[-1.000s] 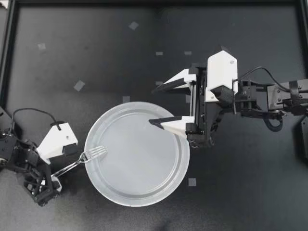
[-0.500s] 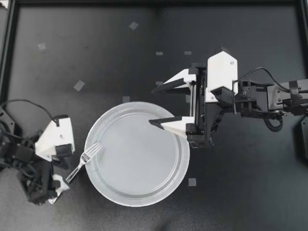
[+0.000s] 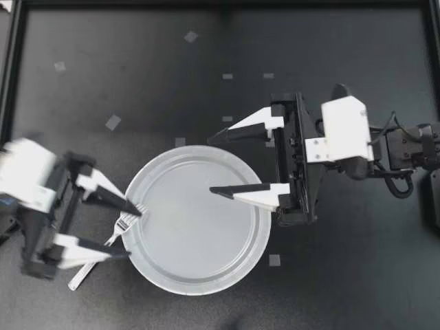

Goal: Pick up the fork and place it on the plate.

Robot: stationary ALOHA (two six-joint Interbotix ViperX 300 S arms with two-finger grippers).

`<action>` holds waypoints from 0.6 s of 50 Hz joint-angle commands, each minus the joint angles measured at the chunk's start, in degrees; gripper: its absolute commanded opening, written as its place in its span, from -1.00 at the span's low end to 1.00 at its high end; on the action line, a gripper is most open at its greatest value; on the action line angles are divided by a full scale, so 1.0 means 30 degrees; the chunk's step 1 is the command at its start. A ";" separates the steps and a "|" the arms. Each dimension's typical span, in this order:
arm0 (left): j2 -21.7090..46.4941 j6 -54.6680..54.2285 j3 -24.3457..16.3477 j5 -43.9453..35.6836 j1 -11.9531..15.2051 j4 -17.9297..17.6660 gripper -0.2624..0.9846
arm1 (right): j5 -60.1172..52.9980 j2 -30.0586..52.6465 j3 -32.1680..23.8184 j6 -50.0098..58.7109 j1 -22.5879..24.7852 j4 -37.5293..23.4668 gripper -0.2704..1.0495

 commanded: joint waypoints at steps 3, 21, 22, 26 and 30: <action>-0.1611 0.2461 0.0938 -0.5566 0.1113 0.0234 0.50 | -0.3223 0.0117 -0.0088 0.0029 0.0234 -0.0586 0.30; -0.1729 0.4512 0.2988 -0.8877 0.1436 -0.1699 0.50 | -0.6035 0.1318 0.0293 0.0234 0.0293 -0.0732 0.09; -0.1729 0.4512 0.2988 -0.8760 0.1436 -0.1729 0.50 | -0.5977 0.1318 0.0293 0.0264 0.0293 -0.0732 0.09; -0.1729 0.4512 0.2930 -0.8408 0.1436 -0.1758 0.50 | -0.5508 0.1260 0.0293 0.0322 0.0293 -0.0732 0.09; -0.1758 0.4512 0.2842 -0.8145 0.1436 -0.1758 0.50 | -0.5361 0.1348 0.0264 0.0410 0.0293 -0.0732 0.09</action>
